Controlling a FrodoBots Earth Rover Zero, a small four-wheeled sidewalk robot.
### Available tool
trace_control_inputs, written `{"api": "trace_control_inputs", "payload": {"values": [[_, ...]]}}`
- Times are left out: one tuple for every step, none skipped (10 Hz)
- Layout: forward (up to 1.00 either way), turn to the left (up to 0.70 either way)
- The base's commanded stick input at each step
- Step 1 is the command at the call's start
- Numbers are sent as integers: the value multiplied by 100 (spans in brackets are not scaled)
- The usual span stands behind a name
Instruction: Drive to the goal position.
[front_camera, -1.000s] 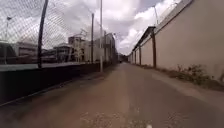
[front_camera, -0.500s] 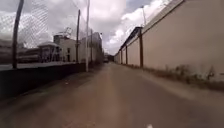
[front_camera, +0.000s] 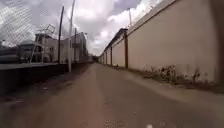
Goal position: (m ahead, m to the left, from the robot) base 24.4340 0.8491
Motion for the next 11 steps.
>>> {"api": "trace_control_inputs", "payload": {"values": [[50, -50], [50, -47], [50, -19], [50, 1], [50, 1], [50, 1], [50, 1], [50, 20], [50, 47], [50, 51], [50, 51]]}}
